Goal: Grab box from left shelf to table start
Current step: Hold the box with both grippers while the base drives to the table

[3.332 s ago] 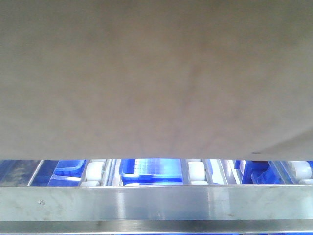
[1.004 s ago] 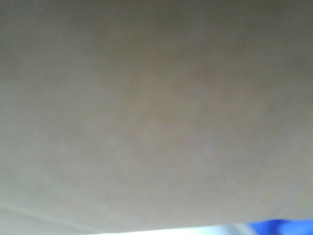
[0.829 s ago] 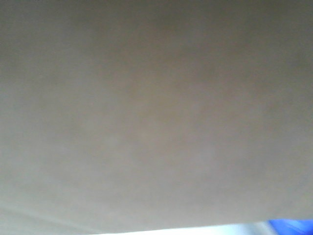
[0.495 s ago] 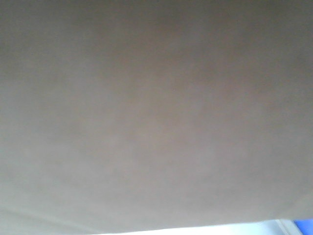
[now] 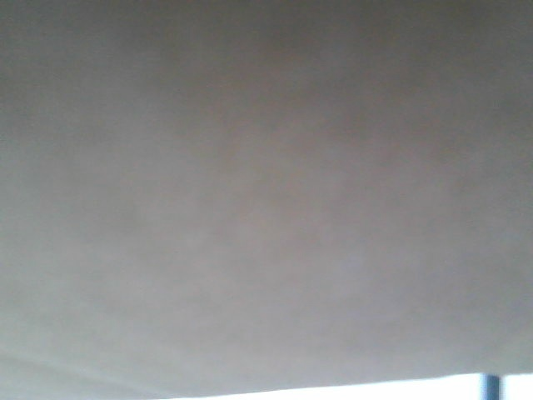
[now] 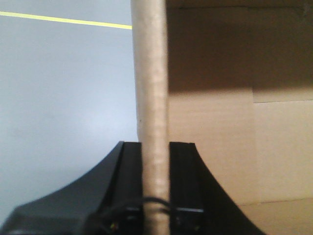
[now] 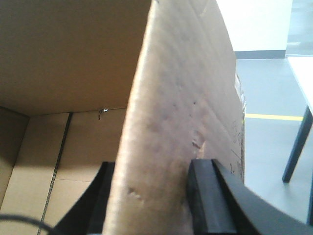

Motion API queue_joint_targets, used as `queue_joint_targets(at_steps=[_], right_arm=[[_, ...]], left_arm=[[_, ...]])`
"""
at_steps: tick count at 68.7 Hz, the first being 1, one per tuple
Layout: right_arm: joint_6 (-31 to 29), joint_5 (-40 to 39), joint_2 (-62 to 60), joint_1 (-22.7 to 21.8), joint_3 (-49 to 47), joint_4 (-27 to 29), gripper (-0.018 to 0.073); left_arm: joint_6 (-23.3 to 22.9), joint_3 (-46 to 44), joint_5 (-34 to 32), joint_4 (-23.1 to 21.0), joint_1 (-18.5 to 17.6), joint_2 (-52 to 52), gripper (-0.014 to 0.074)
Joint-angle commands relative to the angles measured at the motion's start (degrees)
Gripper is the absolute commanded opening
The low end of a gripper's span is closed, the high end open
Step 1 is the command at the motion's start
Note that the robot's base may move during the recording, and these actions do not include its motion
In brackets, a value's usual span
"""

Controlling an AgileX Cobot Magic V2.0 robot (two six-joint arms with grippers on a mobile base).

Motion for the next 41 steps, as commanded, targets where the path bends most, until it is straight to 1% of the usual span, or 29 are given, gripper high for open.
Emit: queue_joint_targets(at_steps=[1, 41], right_arm=[[0.14, -4.56, 0.85, 0.02, -1.7, 1.46, 0.0058], [0.14, -4.45, 0.85, 0.02, -1.7, 1.46, 0.0058]], left_arm=[[0.76, -0.36, 2.79, 1.74, -0.36, 0.77, -0.0092], [0.76, -0.36, 2.79, 1.74, -0.36, 0.77, -0.0092]])
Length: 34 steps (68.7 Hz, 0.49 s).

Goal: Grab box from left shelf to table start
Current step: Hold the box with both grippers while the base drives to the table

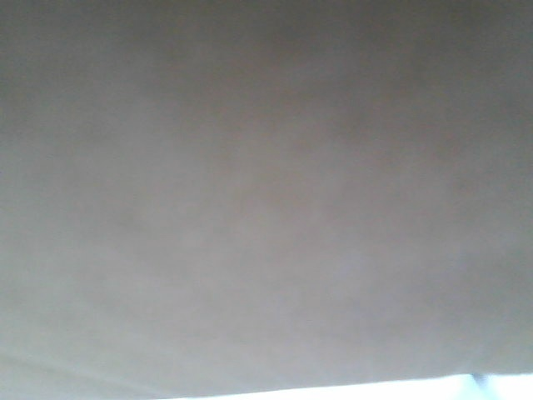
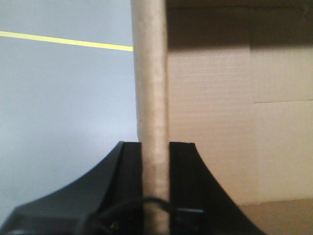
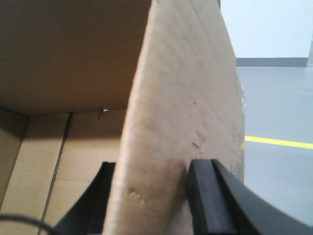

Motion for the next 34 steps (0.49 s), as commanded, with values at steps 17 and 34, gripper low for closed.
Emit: queue_joint_targets(at_steps=[17, 34], right_arm=[[0.14, -4.45, 0.85, 0.02, -1.7, 1.46, 0.0058], [0.14, -4.45, 0.85, 0.02, -1.7, 1.46, 0.0058]], left_arm=[[0.76, -0.36, 2.79, 1.74, -0.36, 0.77, -0.0092], [0.76, -0.36, 2.79, 1.74, -0.36, 0.77, -0.0092]])
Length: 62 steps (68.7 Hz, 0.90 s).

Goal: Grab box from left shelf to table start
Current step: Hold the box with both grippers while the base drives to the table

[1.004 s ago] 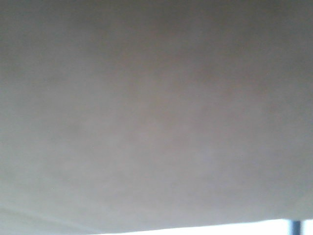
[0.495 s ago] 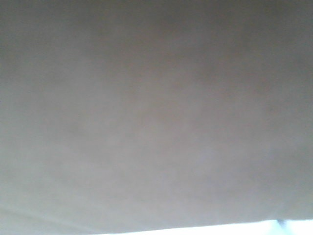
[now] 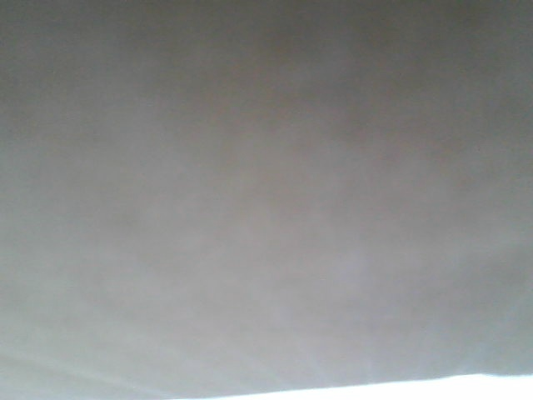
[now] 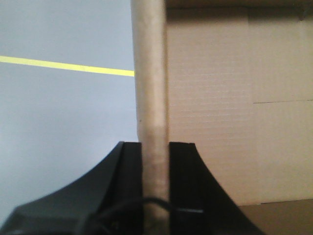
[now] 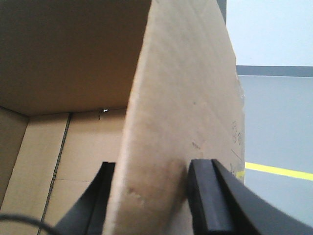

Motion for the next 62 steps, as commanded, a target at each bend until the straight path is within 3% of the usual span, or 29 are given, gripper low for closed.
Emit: queue_joint_targets(at_steps=[1, 62], right_arm=[[0.14, -4.45, 0.63, 0.02, -1.7, 1.46, 0.0058], [0.14, -4.45, 0.63, 0.02, -1.7, 1.46, 0.0058]], left_arm=[[0.76, -0.36, 2.79, 1.74, -0.36, 0.77, -0.0092], [0.76, -0.36, 2.79, 1.74, -0.36, 0.77, -0.0092]])
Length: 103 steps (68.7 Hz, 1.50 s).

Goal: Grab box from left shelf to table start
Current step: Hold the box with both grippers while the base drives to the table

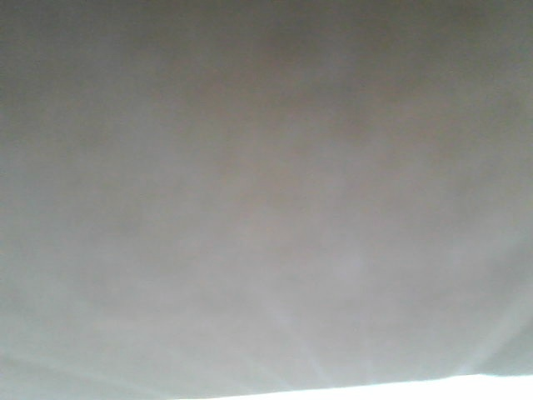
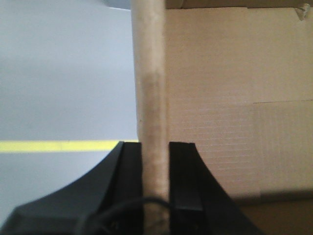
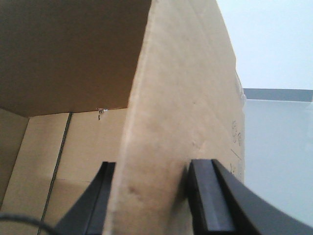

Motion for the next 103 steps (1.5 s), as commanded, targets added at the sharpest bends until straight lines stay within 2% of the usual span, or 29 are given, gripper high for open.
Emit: queue_joint_targets(at_steps=[1, 103], right_arm=[[0.14, -4.45, 0.63, 0.02, -1.7, 1.46, 0.0058], [0.14, -4.44, 0.63, -0.04, -1.7, 1.46, 0.0058]], left_arm=[[0.79, -0.36, 2.79, 1.74, -0.36, 0.77, -0.0092], [0.79, -0.36, 3.0, 1.74, -0.36, 0.77, -0.0092]])
